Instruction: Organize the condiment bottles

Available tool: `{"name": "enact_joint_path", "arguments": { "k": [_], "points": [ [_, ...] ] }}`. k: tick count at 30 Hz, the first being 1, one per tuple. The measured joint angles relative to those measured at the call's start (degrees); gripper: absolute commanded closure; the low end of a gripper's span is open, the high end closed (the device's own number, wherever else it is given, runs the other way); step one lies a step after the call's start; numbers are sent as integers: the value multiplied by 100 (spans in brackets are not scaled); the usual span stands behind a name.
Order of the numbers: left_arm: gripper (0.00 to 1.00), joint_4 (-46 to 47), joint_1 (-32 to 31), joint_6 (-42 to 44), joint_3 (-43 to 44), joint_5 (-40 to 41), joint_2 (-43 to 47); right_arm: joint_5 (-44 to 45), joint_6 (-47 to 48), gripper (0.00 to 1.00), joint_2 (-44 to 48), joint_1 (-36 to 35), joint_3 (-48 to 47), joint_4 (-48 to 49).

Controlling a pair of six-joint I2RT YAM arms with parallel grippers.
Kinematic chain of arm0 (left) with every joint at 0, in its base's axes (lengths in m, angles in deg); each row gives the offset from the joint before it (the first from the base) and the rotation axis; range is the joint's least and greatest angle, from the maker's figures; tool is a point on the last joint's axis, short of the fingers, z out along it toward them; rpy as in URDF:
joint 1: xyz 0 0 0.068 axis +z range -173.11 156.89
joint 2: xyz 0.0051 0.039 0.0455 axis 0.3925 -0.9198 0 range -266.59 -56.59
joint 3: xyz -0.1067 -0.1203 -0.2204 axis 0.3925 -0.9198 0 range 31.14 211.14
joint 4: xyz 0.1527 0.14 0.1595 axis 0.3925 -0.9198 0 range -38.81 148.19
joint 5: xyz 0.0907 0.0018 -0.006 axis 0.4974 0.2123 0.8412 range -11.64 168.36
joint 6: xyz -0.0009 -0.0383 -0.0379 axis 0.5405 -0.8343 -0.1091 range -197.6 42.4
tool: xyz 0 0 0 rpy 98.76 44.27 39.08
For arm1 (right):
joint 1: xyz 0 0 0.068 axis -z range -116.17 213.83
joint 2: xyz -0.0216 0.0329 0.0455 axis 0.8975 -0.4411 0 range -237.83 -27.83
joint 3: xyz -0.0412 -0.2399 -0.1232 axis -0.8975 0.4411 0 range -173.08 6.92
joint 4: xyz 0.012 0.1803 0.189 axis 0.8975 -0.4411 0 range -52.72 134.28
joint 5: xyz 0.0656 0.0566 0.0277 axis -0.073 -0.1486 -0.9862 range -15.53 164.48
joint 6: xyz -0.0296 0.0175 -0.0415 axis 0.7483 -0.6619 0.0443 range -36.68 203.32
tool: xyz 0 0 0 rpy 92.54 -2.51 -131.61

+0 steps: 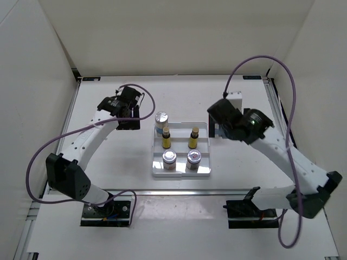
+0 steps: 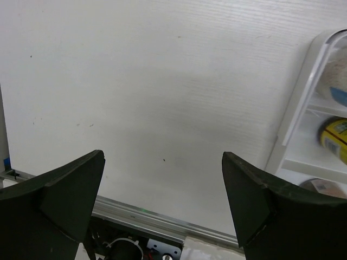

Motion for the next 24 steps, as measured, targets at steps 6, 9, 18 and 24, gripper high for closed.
{"name": "enact_joint_path", "arguments": {
  "k": [6,9,18,24],
  "points": [
    [0,313,-72,-48,-671,236,238,-1373,811,0,-1388,1576,-520,479],
    [0,483,-225,-37,-710,249,293,-1847,1016,0,-2105,1991,-855,599],
    [0,765,-310,92,-721,339,446,-2358,1309,4,-3062,2544,-1248,713],
    [0,809,-310,114,-721,339,446,-2568,1453,18,-3324,2896,-1248,802]
  ]
}}
